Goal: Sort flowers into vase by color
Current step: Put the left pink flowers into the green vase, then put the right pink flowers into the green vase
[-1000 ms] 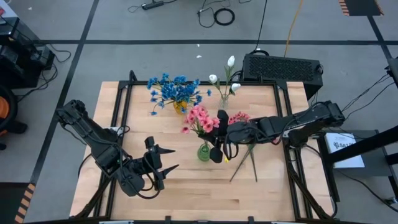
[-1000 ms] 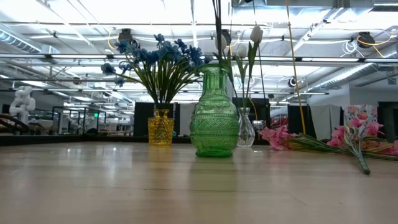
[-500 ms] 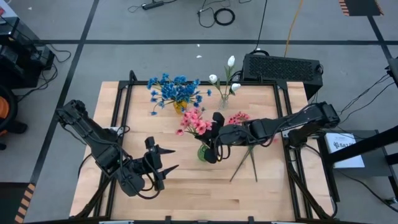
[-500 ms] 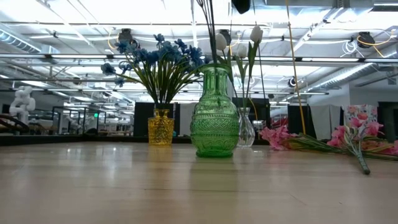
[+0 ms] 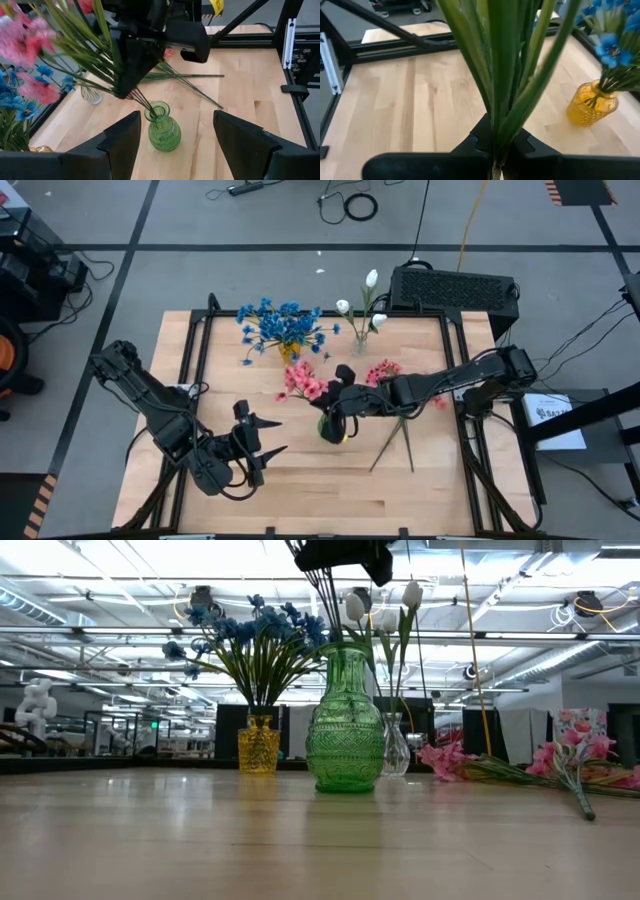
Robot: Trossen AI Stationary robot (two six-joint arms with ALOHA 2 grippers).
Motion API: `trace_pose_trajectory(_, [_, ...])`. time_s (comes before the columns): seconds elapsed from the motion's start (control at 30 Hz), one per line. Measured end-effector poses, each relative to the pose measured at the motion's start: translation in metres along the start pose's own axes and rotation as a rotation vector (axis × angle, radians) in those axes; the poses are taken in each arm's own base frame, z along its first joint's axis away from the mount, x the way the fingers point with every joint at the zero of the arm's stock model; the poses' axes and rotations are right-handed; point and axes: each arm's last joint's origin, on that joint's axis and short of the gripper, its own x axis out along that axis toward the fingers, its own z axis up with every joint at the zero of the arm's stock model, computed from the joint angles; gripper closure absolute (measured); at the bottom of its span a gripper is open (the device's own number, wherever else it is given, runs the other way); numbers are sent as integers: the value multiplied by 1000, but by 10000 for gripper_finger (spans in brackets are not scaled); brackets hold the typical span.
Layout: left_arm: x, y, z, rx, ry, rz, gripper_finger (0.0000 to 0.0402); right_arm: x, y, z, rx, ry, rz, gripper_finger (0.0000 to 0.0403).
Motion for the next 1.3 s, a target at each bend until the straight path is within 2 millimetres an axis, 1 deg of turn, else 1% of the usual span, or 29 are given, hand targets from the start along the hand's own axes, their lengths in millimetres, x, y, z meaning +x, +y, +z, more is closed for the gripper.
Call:
trace_pose_trajectory(0.2, [0, 0, 0, 0, 0, 0, 146, 0, 1, -1, 9, 20, 43, 395])
trace_pose_trajectory(0.3, [0, 0, 0, 0, 0, 0, 146, 0, 1, -1, 14, 20, 43, 384])
trace_pose_trajectory(0.4, [0, 0, 0, 0, 0, 0, 146, 0, 1, -1, 26, 20, 43, 362])
trace_pose_trajectory(0.67, [0, 0, 0, -1, 7, -12, 146, 0, 1, -1, 36, 17, 40, 280])
trace_pose_trajectory(0.8, [0, -1, 0, -1, 14, -26, 146, -2, 1, 1, 43, 7, 43, 249])
trace_pose_trajectory(1.1, [0, -1, -1, -1, 24, -45, 146, -36, -7, 15, 52, -20, 58, 199])
trace_pose_trajectory(1.17, [0, -1, -1, -1, 27, -49, 146, -48, -8, 16, 60, -13, 62, 187])
trace_pose_trajectory(1.3, [0, -2, -1, -1, 33, -61, 146, -77, -13, 17, 63, 22, 65, 170])
